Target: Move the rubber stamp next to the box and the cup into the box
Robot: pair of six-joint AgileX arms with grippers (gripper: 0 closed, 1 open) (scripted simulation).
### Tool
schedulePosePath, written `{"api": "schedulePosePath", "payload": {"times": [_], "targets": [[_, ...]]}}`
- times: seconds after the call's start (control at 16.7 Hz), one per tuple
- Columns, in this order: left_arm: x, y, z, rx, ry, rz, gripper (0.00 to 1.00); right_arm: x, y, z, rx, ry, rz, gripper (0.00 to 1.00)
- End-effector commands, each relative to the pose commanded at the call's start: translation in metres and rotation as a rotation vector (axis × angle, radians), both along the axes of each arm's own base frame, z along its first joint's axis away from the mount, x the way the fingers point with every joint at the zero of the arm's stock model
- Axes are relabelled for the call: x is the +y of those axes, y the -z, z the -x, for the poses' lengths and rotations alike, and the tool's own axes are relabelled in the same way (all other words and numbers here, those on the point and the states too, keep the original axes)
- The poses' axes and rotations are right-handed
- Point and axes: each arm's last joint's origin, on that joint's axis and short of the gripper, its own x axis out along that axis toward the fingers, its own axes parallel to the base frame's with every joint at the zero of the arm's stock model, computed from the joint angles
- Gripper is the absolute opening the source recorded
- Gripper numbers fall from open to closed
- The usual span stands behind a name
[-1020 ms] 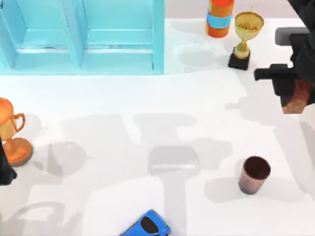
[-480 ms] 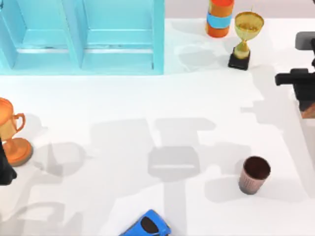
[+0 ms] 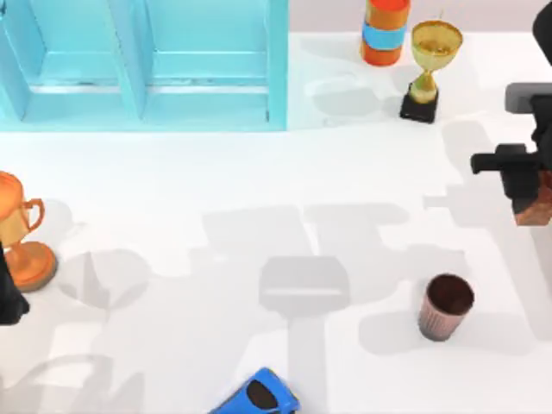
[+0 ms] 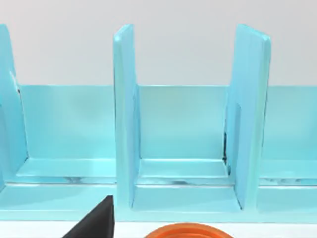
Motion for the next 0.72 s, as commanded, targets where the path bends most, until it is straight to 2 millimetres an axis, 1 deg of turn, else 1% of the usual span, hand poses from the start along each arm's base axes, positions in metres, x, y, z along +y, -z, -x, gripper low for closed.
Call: {"api": "schedulePosePath", "payload": {"times": [0.24, 0.48, 0.72], "targets": [[0.000, 0.000, 0.000, 0.000, 0.000, 0.000, 1.00, 0.000, 0.019, -0.001, -0.007, -0.002, -0.002, 0.00], [0.000, 0.000, 0.000, 0.000, 0.000, 0.000, 1.00, 0.000, 0.022, -0.001, -0.004, 0.000, -0.003, 0.00], [0.000, 0.000, 0.000, 0.000, 0.000, 0.000, 1.00, 0.000, 0.022, -0.001, -0.004, 0.000, -0.003, 0.30]]}}
